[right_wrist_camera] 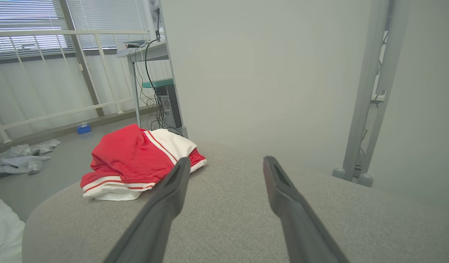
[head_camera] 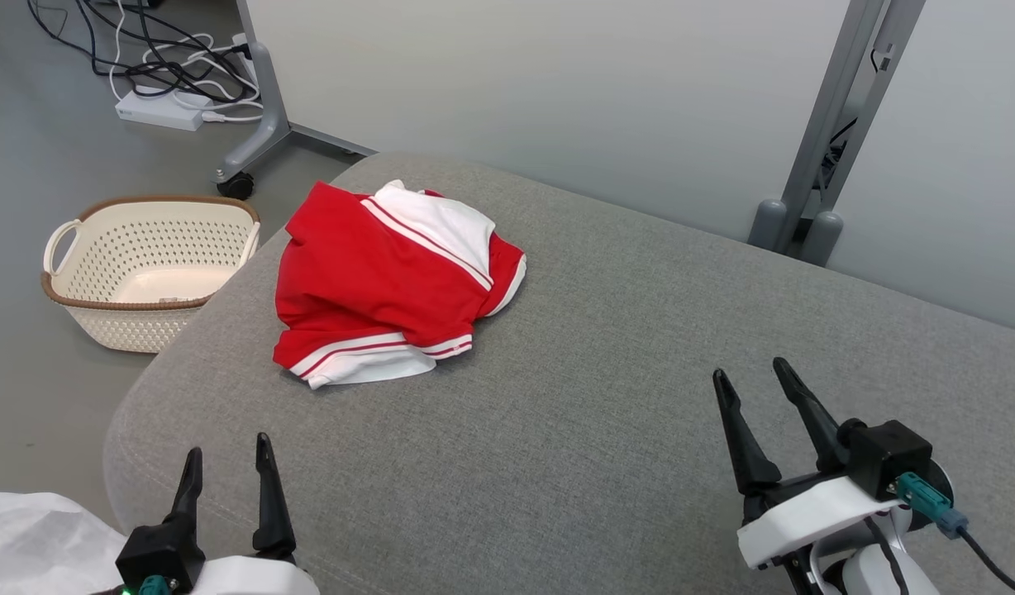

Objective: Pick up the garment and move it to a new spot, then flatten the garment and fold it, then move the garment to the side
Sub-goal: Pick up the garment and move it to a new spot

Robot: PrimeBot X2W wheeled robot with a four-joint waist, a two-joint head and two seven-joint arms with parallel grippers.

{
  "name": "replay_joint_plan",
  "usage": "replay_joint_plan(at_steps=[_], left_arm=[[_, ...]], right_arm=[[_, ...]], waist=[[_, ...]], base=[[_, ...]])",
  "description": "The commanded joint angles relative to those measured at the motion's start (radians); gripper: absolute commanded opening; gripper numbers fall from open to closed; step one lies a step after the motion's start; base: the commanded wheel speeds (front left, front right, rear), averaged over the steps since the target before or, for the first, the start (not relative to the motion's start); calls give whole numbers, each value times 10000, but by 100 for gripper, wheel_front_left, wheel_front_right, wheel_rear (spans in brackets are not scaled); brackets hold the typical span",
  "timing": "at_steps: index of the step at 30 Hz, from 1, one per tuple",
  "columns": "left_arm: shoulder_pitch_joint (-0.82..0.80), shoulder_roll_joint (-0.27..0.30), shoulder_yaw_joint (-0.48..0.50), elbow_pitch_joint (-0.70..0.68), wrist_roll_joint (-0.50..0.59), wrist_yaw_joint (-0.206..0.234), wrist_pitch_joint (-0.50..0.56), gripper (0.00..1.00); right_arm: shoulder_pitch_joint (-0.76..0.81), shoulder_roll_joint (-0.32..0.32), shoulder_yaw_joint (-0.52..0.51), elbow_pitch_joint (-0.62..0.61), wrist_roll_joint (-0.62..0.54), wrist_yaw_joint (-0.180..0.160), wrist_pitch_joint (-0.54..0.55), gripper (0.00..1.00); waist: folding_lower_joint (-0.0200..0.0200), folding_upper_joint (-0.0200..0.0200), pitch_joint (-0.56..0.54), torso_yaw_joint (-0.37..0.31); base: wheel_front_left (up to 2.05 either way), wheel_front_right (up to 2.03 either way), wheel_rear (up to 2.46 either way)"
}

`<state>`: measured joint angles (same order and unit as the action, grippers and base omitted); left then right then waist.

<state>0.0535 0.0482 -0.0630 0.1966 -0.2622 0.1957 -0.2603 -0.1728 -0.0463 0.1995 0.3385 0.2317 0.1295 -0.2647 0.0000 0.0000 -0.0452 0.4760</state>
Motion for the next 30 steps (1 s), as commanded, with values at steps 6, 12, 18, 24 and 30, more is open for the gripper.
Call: replay_joint_plan(at_steps=[6,12,18,24,30], left_arm=[[-1014,34,441,-20,196,-360,-44,100],[-2314,39,1052,417,410,-943,-43,100],[-4691,286,1482,2986,-217,-1753,453,100],[-7406,1004,1166,5373,-637,-2575,2664,100],[-8902,1593,938,6801,-600,-2737,4058,100]], right_arm=[[145,-210,-370,-462,-453,23,-25,100],[-212,-580,-261,-936,-723,23,-25,100],[-1037,-1326,55,-1329,-830,18,-25,100],[-1915,-1957,381,-1501,-739,18,-25,100],[-2366,-2077,707,-1535,-657,17,-25,100]], waist=[[0,0,315,4],[0,0,1071,-149],[0,0,2264,-600],[0,0,3190,-1092],[0,0,3628,-1554]], base=[[0,0,0],[0,0,0],[0,0,0],[0,0,0],[0,0,0]])
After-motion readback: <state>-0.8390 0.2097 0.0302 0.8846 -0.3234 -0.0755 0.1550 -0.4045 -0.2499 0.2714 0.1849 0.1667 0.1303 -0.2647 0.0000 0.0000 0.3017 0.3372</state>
